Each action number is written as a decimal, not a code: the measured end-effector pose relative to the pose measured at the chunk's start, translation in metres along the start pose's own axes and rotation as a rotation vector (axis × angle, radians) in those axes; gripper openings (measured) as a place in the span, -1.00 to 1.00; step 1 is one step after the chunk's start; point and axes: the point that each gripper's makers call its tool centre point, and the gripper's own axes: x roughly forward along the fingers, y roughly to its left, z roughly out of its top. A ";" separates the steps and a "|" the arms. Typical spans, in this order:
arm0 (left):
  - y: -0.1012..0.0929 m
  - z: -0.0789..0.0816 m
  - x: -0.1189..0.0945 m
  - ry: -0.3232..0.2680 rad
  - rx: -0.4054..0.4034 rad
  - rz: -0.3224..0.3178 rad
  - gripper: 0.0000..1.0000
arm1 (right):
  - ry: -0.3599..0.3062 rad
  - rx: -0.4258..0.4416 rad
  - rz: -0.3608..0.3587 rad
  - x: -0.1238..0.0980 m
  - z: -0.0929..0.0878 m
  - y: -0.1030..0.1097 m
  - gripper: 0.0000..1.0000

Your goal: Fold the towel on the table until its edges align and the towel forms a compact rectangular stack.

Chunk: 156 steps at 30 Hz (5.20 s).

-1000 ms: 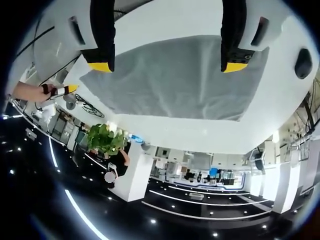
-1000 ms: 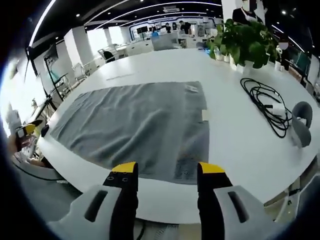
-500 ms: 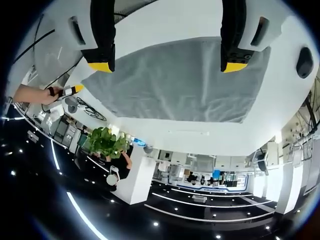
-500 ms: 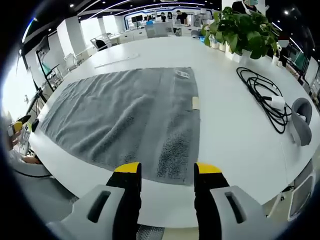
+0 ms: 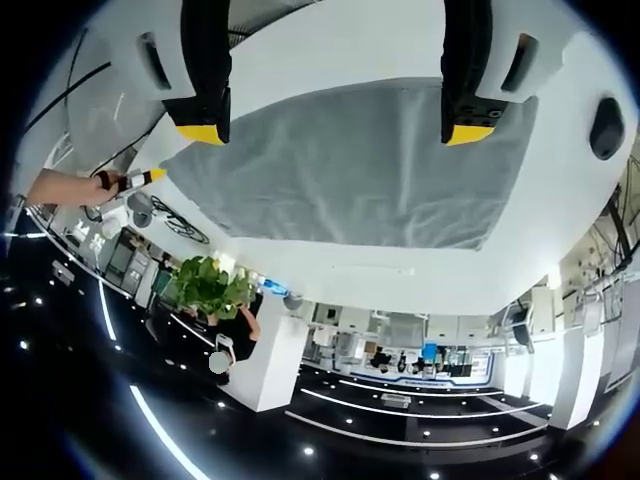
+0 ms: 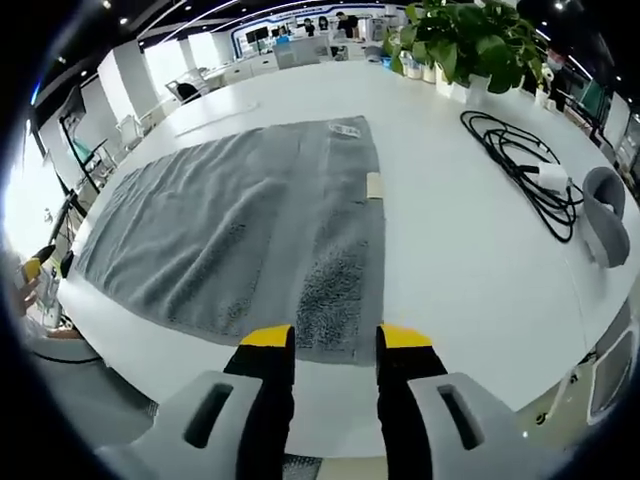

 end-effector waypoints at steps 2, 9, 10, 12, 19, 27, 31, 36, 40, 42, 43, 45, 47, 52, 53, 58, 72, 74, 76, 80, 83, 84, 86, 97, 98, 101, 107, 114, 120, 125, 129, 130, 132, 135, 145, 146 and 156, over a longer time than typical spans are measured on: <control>0.002 -0.001 0.001 0.000 0.000 -0.001 0.77 | 0.001 0.010 -0.001 0.000 0.000 0.001 -0.47; 0.001 -0.001 0.003 0.006 0.006 0.000 0.76 | 0.001 -0.002 -0.039 -0.001 0.000 -0.003 -0.49; 0.001 -0.002 0.003 0.007 0.005 -0.001 0.76 | 0.008 0.002 -0.039 0.000 -0.001 -0.003 -0.49; 0.001 -0.001 0.003 0.010 0.001 0.001 0.75 | 0.027 0.007 -0.041 0.003 -0.005 -0.005 -0.49; 0.002 0.003 0.006 0.000 0.003 0.004 0.74 | 0.044 0.005 -0.061 0.011 -0.013 -0.012 -0.50; -0.004 0.000 0.011 0.017 0.017 -0.005 0.71 | 0.051 0.010 -0.080 0.013 -0.012 -0.013 -0.55; -0.006 0.005 0.012 -0.003 0.009 -0.002 0.67 | 0.054 0.014 -0.084 0.012 -0.013 -0.012 -0.60; -0.006 -0.001 0.015 0.043 0.046 0.001 0.64 | 0.072 -0.043 -0.055 0.015 -0.012 0.001 -0.88; -0.004 -0.003 0.012 0.049 0.051 0.004 0.62 | 0.069 -0.056 -0.072 0.015 -0.011 -0.001 -0.93; -0.005 -0.003 0.011 0.045 0.046 0.002 0.61 | 0.065 -0.050 -0.071 0.013 -0.013 0.000 -0.93; -0.004 -0.003 0.010 0.046 0.046 0.003 0.61 | 0.060 -0.038 -0.066 0.012 -0.012 -0.002 -0.93; -0.003 -0.004 0.010 0.050 0.045 0.010 0.60 | 0.052 -0.028 -0.066 0.011 -0.011 -0.005 -0.93; 0.000 -0.005 0.009 0.055 0.046 0.020 0.59 | 0.045 -0.028 -0.076 0.007 -0.011 -0.007 -0.93; 0.000 -0.006 0.009 0.057 0.033 0.013 0.59 | 0.022 -0.009 -0.088 0.002 -0.006 -0.014 -0.94; 0.000 -0.007 0.009 0.058 0.032 0.011 0.59 | 0.018 -0.010 -0.092 0.002 -0.005 -0.016 -0.94; -0.006 -0.004 0.011 0.051 0.031 -0.004 0.59 | 0.005 -0.011 -0.116 -0.005 0.002 -0.025 -0.94; -0.005 0.000 0.011 0.043 0.042 -0.008 0.59 | -0.064 0.028 -0.214 -0.026 0.025 -0.069 -0.95; -0.004 0.000 0.011 0.043 0.040 -0.006 0.59 | -0.086 0.030 -0.229 -0.028 0.031 -0.071 -0.95; -0.004 0.000 0.011 0.042 0.038 -0.004 0.59 | -0.109 0.040 -0.223 -0.029 0.037 -0.069 -0.95; -0.003 0.000 0.011 0.043 0.030 -0.004 0.59 | -0.149 0.035 -0.206 -0.031 0.051 -0.062 -0.95; -0.005 0.001 0.012 0.038 0.024 -0.010 0.59 | -0.190 0.047 -0.161 -0.033 0.063 -0.050 -0.95; -0.006 0.001 0.012 0.037 0.023 -0.012 0.59 | -0.202 0.046 -0.145 -0.033 0.067 -0.046 -0.95; -0.009 0.002 0.012 0.034 0.024 -0.017 0.59 | -0.231 0.023 -0.110 -0.036 0.076 -0.034 -0.95; -0.013 0.002 0.014 0.023 0.014 -0.034 0.58 | -0.271 -0.035 0.042 -0.036 0.102 0.022 -0.95; -0.013 0.002 0.014 0.024 0.015 -0.034 0.58 | -0.270 -0.039 0.052 -0.036 0.102 0.025 -0.95; -0.013 0.003 0.013 0.022 0.013 -0.031 0.58 | -0.269 -0.046 0.078 -0.036 0.101 0.038 -0.95; -0.010 0.002 0.012 0.022 0.011 -0.027 0.57 | -0.276 -0.077 0.118 -0.034 0.103 0.061 -0.95; -0.009 0.002 0.012 0.016 0.002 -0.024 0.57 | -0.282 -0.133 0.170 -0.035 0.111 0.092 -0.95; -0.009 -0.001 0.011 0.023 0.003 -0.024 0.57 | -0.280 -0.137 0.202 -0.036 0.108 0.107 -0.95; -0.010 -0.002 0.011 0.028 0.003 -0.023 0.57 | -0.267 -0.153 0.233 -0.036 0.100 0.124 -0.95; -0.009 -0.001 0.012 0.028 0.002 -0.024 0.56 | -0.247 -0.156 0.254 -0.031 0.091 0.134 -0.95; -0.009 -0.001 0.012 0.028 0.003 -0.026 0.56 | -0.243 -0.160 0.260 -0.031 0.089 0.137 -0.95; -0.010 -0.001 0.012 0.027 0.004 -0.029 0.56 | -0.228 -0.170 0.271 -0.027 0.081 0.144 -0.95; -0.012 -0.002 0.013 0.031 0.006 -0.032 0.56 | -0.204 -0.179 0.285 -0.025 0.072 0.152 -0.95; -0.019 -0.003 0.024 0.048 0.001 -0.057 0.54 | -0.157 -0.189 0.291 -0.015 0.051 0.157 -0.95; -0.022 -0.002 0.027 0.048 0.004 -0.063 0.54 | -0.157 -0.186 0.291 -0.015 0.052 0.156 -0.95; -0.047 0.014 0.065 0.042 0.022 -0.137 0.52 | -0.145 -0.195 0.287 -0.015 0.049 0.152 -0.95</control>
